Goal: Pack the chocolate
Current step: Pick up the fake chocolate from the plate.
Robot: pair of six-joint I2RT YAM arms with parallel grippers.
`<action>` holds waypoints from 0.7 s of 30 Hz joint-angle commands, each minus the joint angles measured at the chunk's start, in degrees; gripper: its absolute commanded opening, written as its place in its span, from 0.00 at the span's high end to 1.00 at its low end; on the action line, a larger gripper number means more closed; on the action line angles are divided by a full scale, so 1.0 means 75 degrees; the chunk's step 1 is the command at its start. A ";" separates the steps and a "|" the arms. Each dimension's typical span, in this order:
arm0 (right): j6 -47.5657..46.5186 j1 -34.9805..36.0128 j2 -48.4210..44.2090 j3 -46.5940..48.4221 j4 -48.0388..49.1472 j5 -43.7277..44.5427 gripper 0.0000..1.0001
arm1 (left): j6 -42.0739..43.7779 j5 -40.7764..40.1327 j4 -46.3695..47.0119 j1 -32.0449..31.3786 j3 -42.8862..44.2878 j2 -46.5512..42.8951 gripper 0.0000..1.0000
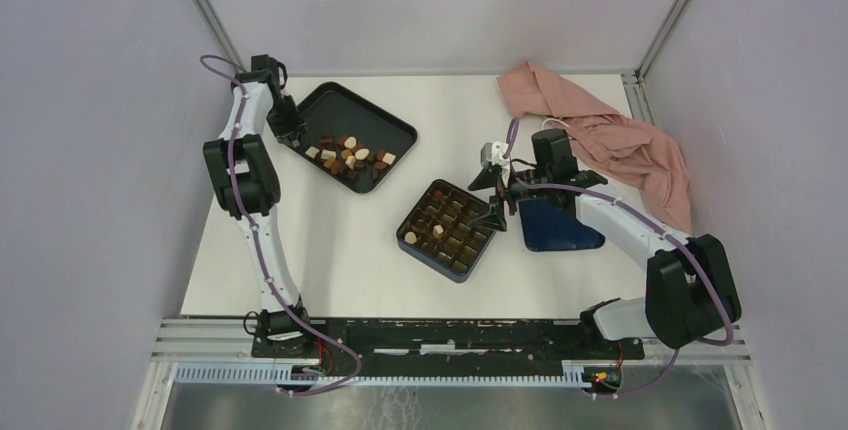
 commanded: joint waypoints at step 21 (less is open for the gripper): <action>-0.0469 0.0020 0.0010 0.0399 -0.0158 0.0032 0.08 | 0.0488 0.0391 0.0554 0.0008 -0.0368 -0.0941 0.92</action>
